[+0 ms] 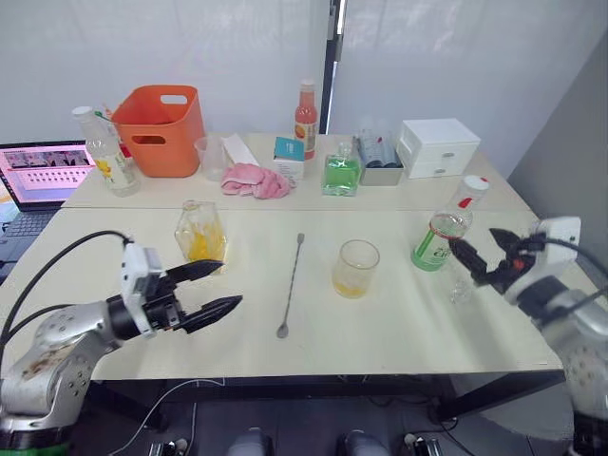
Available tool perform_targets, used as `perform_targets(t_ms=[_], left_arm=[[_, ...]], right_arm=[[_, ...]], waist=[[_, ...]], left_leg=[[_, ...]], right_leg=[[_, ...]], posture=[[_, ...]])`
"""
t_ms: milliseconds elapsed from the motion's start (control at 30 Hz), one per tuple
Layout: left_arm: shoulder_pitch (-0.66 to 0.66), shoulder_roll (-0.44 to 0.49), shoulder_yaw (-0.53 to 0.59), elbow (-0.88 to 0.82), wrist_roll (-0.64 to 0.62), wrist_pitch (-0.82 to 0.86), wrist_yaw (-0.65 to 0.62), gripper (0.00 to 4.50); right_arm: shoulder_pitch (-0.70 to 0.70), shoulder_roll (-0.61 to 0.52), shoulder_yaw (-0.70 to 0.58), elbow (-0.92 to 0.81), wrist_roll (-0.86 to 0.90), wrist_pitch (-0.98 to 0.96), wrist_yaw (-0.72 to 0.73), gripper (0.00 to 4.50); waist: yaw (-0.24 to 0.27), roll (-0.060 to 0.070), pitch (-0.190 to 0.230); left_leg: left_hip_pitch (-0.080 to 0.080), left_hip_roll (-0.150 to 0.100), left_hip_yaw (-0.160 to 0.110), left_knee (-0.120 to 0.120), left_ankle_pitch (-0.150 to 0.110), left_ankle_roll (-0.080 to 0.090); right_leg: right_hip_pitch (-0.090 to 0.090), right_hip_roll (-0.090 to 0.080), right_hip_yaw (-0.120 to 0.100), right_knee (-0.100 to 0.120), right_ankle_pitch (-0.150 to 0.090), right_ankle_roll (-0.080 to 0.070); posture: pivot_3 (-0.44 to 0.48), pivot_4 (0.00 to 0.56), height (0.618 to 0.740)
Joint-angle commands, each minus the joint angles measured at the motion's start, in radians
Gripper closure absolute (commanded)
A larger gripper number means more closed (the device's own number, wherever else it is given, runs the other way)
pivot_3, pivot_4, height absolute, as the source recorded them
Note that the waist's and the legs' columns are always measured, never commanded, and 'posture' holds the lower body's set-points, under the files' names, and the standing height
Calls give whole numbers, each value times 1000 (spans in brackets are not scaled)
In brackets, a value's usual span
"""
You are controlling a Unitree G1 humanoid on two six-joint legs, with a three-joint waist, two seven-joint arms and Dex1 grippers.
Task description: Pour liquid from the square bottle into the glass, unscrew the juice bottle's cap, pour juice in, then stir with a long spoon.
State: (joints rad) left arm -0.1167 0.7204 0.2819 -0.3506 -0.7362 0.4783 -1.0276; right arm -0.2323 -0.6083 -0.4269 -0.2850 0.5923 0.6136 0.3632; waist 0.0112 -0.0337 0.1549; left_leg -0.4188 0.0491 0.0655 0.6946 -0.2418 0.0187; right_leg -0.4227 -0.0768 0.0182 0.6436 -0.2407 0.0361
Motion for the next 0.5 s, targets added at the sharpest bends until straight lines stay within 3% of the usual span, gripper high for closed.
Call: perform_targets(t_ms=[33,500], left_arm=[[-67,5,-40,-60,-37,31,13,8],[-170,-26,-152,-85,-32,46,11,8]], right_arm=[[-85,-9,19,58,-32,-11,-19,0],[-354,18,106,394,-155,-119,6,0]], waist=[[-2,0,0],[-14,0,0]], left_leg=[[0,0,0,0,0,0],[-1,0,0,0,0,0]], right_leg=[[0,0,0,0,0,0],[-1,1,1,0,0,1]], posture=[[0,150,715],[0,150,715]])
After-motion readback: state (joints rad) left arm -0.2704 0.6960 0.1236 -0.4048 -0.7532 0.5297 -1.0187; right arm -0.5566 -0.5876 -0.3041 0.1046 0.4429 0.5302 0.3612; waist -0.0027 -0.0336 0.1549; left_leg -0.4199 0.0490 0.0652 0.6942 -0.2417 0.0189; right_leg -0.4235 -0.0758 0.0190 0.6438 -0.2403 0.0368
